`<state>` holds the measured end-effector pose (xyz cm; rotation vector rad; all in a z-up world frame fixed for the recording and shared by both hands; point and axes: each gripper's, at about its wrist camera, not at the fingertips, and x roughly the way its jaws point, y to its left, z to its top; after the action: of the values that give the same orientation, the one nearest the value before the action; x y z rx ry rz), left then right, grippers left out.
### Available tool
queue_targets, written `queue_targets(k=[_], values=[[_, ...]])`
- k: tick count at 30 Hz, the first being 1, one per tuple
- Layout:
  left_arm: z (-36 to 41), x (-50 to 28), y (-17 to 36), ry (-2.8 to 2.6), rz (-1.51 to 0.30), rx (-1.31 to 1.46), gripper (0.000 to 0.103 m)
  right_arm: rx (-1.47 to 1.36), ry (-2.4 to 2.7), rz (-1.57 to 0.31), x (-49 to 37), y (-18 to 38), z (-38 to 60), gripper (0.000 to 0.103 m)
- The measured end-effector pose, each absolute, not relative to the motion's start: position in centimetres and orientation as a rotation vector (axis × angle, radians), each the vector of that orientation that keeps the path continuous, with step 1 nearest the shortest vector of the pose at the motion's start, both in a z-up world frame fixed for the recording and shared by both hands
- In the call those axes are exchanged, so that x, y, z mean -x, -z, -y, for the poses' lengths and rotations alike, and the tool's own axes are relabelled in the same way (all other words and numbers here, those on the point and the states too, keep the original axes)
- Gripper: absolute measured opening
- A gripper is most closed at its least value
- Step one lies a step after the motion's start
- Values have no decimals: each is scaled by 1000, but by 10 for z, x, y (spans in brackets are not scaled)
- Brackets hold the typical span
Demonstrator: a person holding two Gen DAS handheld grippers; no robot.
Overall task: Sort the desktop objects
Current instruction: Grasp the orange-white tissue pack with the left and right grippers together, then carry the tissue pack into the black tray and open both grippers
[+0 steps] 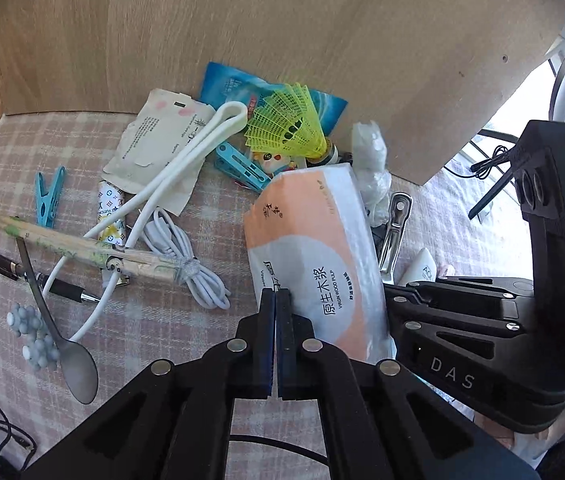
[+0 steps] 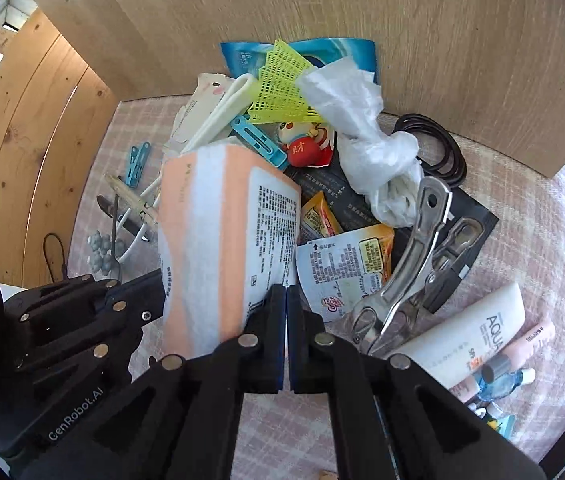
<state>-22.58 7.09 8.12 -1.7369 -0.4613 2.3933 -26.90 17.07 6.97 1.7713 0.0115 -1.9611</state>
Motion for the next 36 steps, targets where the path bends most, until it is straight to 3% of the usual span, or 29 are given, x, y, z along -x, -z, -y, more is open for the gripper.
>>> queue_targets(k=[16,36], values=[[-138,171,-164,-2427,265,1612,0,-1674,2081,35,207,-141,-238,3],[-414,111,-196,-2117,-58,1386,0,-1822,2383,380,98,-166,-502,3]])
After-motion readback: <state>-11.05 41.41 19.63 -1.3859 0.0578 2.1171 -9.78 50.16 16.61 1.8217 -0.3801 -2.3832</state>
